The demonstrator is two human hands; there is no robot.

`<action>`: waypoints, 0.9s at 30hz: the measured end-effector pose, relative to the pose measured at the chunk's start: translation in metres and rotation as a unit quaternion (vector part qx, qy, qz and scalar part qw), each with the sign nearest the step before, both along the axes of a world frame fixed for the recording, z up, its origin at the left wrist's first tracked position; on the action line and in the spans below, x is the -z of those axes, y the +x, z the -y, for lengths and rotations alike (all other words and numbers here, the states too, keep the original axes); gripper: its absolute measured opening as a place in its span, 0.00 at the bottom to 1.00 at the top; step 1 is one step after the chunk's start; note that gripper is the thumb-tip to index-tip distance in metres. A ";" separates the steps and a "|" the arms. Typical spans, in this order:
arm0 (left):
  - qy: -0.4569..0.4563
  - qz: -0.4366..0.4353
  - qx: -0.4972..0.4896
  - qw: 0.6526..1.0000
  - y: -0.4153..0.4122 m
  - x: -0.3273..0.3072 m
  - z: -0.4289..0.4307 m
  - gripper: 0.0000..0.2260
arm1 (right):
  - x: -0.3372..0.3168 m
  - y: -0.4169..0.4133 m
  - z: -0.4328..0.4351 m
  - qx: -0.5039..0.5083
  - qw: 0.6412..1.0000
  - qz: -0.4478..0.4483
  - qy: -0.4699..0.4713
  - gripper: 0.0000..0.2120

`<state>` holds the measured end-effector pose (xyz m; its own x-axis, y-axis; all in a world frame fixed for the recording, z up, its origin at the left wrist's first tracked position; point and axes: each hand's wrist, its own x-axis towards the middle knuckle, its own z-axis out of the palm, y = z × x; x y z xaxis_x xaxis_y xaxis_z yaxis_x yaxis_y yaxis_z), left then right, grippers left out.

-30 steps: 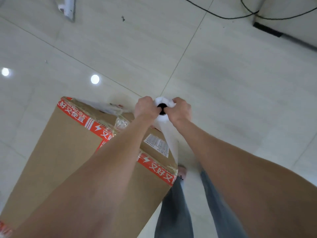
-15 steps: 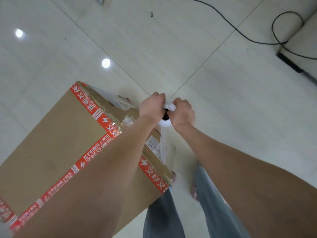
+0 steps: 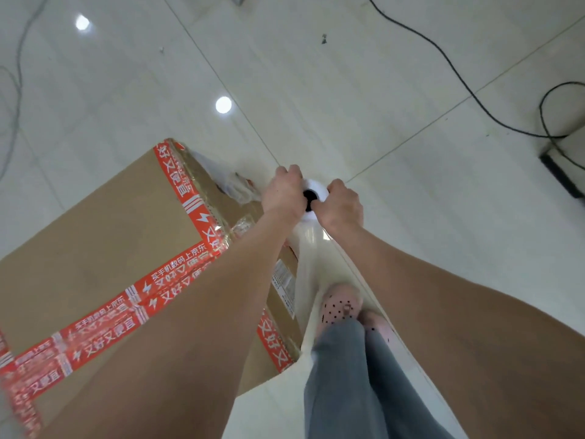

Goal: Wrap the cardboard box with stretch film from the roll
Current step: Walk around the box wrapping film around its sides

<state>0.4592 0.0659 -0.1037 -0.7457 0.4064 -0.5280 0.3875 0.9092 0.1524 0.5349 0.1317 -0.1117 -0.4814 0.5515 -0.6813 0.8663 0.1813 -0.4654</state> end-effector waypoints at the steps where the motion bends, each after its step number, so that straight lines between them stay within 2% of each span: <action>1: 0.005 -0.003 0.033 0.999 -0.003 -0.001 -0.002 0.15 | 0.001 -0.002 -0.001 -0.005 1.000 0.006 0.002 0.16; 4: -0.007 0.009 0.100 0.995 -0.016 -0.002 -0.008 0.16 | 0.003 -0.010 -0.005 -0.023 1.000 0.021 0.005 0.16; 8: -0.026 -0.001 0.154 0.988 -0.031 0.000 -0.014 0.12 | 0.005 -0.025 -0.010 -0.045 0.999 0.022 0.016 0.13; 12: -0.024 0.015 0.080 0.996 -0.052 0.000 -0.013 0.08 | 0.001 -0.048 -0.016 -0.121 0.990 0.008 0.065 0.10; 15: -0.022 0.029 -0.008 0.999 -0.069 0.002 -0.007 0.06 | -0.002 -0.068 -0.018 -0.121 0.989 -0.026 0.083 0.11; 17: -0.016 0.032 -0.074 0.997 -0.080 0.004 0.001 0.07 | -0.004 -0.080 -0.015 -0.088 0.994 -0.033 0.057 0.14; 20: -0.040 0.042 -0.118 0.991 -0.093 0.004 0.011 0.10 | 0.001 -0.092 -0.009 -0.016 0.998 0.020 -0.053 0.22; 23: -0.074 0.035 -0.027 0.996 -0.099 0.005 0.012 0.11 | 0.007 -0.097 -0.005 -0.021 0.997 0.042 -0.055 0.19; 27: -0.050 0.029 0.089 0.994 -0.109 0.006 0.002 0.13 | 0.006 -0.109 -0.006 -0.044 0.998 0.036 -0.031 0.14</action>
